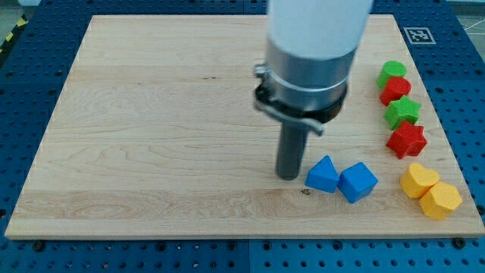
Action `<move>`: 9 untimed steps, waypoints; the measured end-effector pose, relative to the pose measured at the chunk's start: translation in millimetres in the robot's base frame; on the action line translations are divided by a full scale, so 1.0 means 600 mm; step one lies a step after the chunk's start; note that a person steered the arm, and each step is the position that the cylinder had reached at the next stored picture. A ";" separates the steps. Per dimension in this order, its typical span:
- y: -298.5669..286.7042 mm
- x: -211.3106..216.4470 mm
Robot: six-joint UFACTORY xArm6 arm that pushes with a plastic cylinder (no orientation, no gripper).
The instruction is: Move the blue triangle along with the blue cube to the left side of the yellow heart
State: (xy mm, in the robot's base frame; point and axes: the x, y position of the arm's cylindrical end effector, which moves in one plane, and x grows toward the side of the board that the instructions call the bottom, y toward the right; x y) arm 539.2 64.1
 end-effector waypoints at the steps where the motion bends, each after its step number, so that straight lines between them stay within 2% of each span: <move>1: 0.004 0.000; 2: 0.012 0.005; 4: 0.111 0.010; 6: 0.131 0.010; 8: 0.062 -0.024; 9: 0.031 0.040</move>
State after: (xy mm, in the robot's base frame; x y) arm 563.3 82.5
